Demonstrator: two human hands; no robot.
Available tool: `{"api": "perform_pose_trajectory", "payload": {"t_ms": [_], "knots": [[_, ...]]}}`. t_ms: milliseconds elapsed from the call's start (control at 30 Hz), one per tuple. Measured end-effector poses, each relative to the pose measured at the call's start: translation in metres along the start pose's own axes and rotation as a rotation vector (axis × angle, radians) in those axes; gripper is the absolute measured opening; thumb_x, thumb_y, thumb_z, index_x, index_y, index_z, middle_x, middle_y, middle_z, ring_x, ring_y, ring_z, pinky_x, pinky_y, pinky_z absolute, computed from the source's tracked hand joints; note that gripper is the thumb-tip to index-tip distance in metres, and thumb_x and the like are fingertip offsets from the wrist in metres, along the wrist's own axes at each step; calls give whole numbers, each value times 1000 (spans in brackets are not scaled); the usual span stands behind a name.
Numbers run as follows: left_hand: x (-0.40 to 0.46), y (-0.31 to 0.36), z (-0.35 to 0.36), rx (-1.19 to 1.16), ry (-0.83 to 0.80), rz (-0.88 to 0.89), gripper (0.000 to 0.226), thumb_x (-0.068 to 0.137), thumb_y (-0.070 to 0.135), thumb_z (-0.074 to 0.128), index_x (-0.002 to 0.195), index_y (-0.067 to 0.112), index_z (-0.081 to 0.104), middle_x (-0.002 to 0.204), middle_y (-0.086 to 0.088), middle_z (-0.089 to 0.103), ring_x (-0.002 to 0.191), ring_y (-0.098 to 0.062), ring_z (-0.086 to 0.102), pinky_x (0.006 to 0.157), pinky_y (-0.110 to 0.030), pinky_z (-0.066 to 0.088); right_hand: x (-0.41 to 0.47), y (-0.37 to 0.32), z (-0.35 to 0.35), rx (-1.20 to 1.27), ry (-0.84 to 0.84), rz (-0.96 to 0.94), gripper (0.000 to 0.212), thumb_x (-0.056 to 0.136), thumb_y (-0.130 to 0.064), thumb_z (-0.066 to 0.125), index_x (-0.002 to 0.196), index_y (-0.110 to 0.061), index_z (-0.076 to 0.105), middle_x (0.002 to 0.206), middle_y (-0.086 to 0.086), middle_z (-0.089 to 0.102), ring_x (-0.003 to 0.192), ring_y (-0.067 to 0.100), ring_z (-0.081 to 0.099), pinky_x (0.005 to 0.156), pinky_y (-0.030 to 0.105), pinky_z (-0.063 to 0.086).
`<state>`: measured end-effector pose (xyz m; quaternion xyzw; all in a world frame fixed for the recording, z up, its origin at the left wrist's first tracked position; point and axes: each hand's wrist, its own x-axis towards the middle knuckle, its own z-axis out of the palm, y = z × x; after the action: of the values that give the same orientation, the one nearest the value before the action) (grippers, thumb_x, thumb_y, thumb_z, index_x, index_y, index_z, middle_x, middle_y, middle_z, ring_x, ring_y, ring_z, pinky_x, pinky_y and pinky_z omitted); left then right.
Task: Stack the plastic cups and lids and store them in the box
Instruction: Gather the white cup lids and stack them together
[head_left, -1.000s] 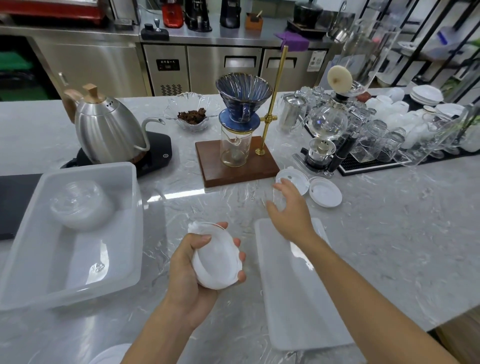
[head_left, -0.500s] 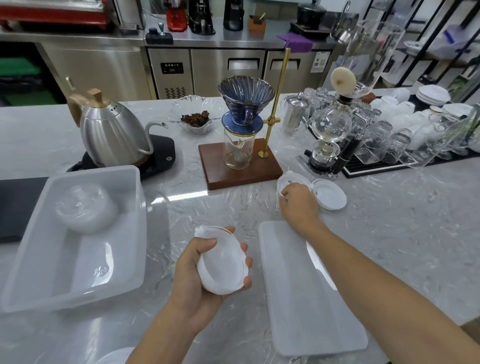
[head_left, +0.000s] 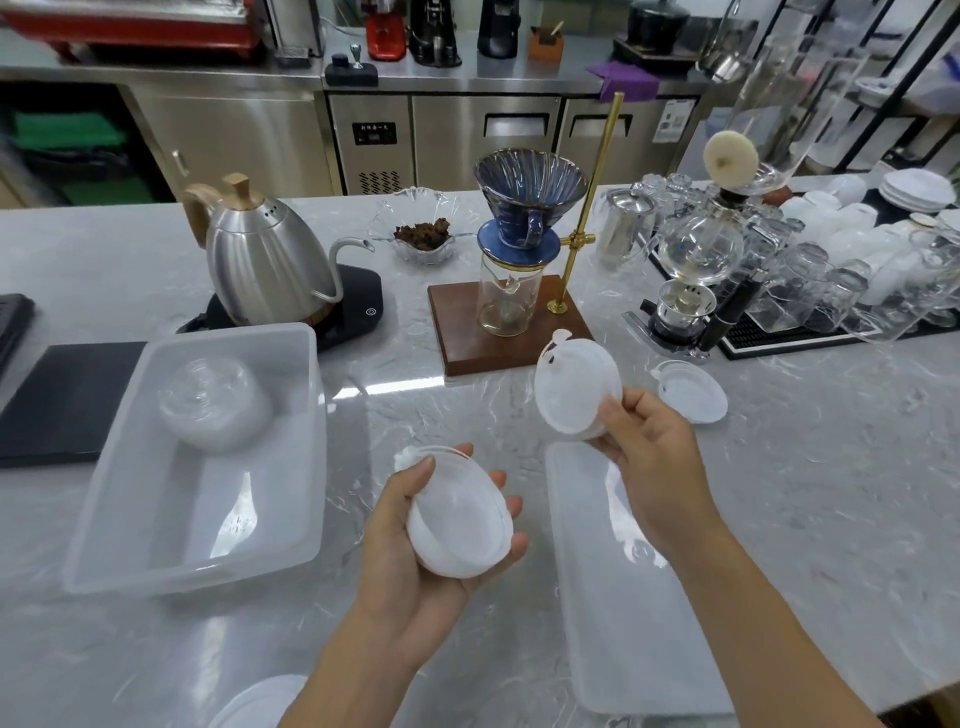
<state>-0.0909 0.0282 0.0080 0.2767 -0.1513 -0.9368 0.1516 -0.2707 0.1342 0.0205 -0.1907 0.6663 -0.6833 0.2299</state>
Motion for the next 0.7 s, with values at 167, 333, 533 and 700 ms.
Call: {"api": "perform_pose_trajectory", "payload": {"t_ms": [167,333,533,700], "knots": [[-6,0,-3,-19,20,32,62,67,43,78,120,13,70,114,-24,71,100,-45,69,75,-55,58,-42,-8,7,163,-143,28,47,67,-59,78,94,-21,71,102,10,76,100,23,72,88,29,58],[-11,-1,-2,-37,5,65,78,57,47,86,125,15,66,123,-21,70,110,-43,69,81,-58,56,-73,-19,22,-4,-191,-88,20,92,-19,54,107,-11,63,95,4,79,92,17,75,83,20,56],[-14,-1,-1,-2,-54,82,89,52,50,94,126,13,63,137,-24,62,120,-43,64,85,-56,56,-88,-23,33,-97,-282,-184,25,92,-12,54,112,-22,67,95,-3,79,92,10,74,80,14,53],[-14,0,-2,104,-48,116,90,47,62,90,122,15,72,122,-18,70,114,-34,68,89,-55,58,-91,-15,38,-387,-362,-320,35,93,-16,58,117,-39,69,112,-24,72,106,-3,67,89,7,47]]}}
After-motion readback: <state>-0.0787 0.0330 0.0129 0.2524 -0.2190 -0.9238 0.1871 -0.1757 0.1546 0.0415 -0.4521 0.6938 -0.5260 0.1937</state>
